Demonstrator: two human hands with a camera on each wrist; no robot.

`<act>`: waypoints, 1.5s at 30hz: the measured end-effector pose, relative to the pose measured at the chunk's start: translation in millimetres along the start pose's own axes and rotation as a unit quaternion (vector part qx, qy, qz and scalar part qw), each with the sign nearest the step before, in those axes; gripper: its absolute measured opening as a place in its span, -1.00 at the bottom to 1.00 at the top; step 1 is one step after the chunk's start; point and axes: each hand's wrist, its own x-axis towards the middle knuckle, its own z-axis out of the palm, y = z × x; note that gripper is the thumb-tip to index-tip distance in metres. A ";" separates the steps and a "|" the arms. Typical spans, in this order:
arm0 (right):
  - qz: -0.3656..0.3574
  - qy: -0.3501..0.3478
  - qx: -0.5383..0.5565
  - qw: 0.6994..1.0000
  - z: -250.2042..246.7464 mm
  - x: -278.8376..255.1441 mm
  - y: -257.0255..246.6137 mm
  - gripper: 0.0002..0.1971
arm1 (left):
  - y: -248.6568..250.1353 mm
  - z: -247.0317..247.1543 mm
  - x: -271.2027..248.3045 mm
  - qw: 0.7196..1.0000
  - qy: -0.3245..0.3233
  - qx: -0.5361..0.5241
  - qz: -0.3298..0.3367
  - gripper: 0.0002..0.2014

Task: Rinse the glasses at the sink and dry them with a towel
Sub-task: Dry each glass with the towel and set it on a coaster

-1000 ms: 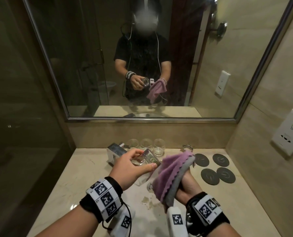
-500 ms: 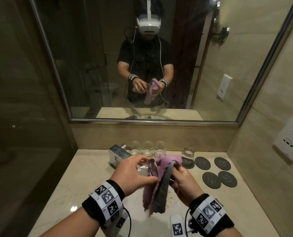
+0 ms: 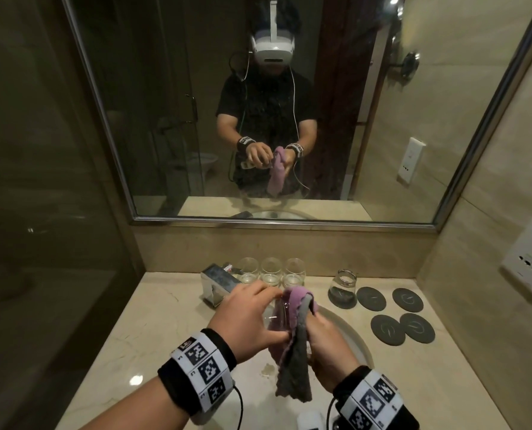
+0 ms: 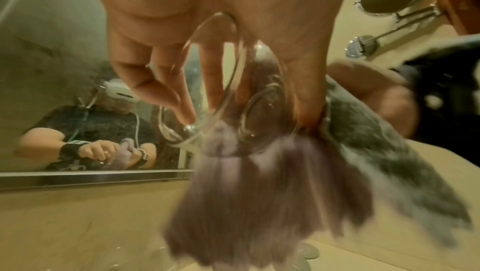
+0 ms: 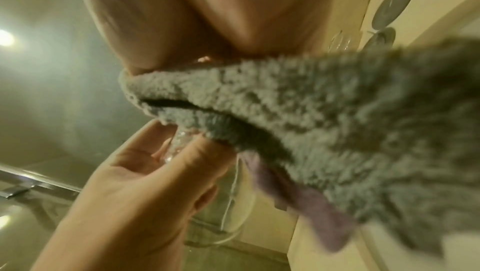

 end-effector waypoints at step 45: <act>-0.099 -0.006 0.045 0.994 -25.2 1.0 -30.1 -0.44 | 5.2 -16.1 8.9 0.890 -0.071 -0.437 -0.109 -0.43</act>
